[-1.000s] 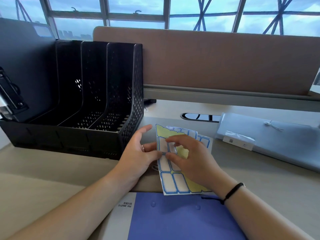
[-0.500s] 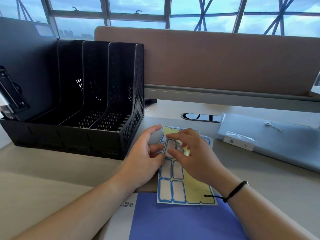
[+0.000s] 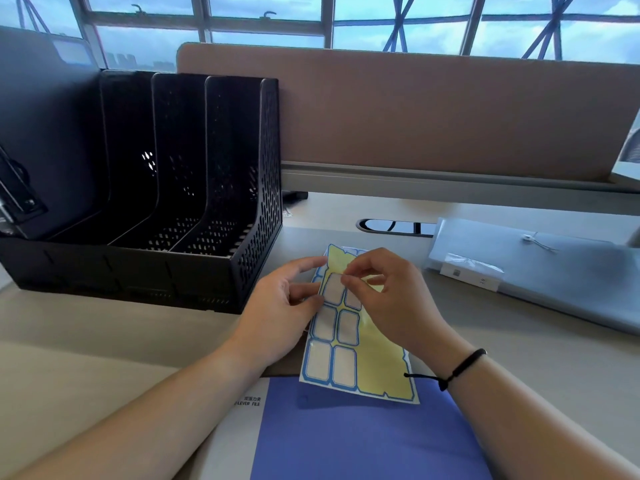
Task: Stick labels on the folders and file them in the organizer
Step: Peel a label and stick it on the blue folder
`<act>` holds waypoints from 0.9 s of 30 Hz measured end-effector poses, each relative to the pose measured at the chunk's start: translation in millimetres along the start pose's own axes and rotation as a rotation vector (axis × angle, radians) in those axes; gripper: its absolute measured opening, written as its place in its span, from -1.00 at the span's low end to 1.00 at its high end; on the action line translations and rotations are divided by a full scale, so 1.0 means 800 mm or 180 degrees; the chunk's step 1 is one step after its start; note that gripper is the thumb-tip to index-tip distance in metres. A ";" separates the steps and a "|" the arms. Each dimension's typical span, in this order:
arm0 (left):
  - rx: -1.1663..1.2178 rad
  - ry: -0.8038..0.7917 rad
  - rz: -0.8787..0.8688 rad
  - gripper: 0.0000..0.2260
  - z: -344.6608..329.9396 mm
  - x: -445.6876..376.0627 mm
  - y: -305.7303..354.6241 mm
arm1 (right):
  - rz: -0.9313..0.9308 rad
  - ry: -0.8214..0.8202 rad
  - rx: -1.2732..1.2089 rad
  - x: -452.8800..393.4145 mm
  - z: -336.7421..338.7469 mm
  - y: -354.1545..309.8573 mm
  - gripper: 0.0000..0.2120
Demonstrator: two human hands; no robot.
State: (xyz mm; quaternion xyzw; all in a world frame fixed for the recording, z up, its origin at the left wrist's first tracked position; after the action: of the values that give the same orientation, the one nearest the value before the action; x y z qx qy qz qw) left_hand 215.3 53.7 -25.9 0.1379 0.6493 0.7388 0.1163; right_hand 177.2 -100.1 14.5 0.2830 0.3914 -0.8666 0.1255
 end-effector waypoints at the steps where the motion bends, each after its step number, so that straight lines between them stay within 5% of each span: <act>1: 0.0000 0.0017 0.0007 -0.53 0.000 0.000 0.000 | -0.0033 0.0026 -0.0027 0.000 0.000 0.001 -0.92; 13: -0.0293 0.1118 -0.0293 -0.69 0.052 -0.002 0.018 | -0.1326 0.0860 -0.1523 0.019 0.048 0.020 -0.93; 18: -0.1935 0.0847 -0.0662 -0.51 0.001 0.027 0.050 | -0.1871 0.0514 -0.1601 0.071 0.078 0.027 -0.93; 22: -0.3063 0.0271 -0.0775 -0.69 -0.051 0.062 0.072 | -0.2178 0.0200 -0.1519 0.135 0.096 0.024 -0.84; 27: -0.3257 -0.0240 -0.0618 -0.73 -0.090 0.095 0.078 | -0.2491 -0.0014 -0.1806 0.185 0.090 0.020 -0.79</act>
State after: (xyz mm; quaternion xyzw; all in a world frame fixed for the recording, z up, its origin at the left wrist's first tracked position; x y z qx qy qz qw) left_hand 119.4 5.6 31.7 0.0291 0.2103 0.9419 0.2601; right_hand 36.4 -164.0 -43.4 0.0672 0.6892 -0.7083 -0.1369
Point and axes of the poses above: each hand's wrist, its own x-axis away from the middle knuckle, its own z-axis out of the back of the hand, y = z × x, the point moved 10 cm from there along -x, towards the middle knuckle, and after that the axes turned 14 degrees about z, right-handed, at the moved point
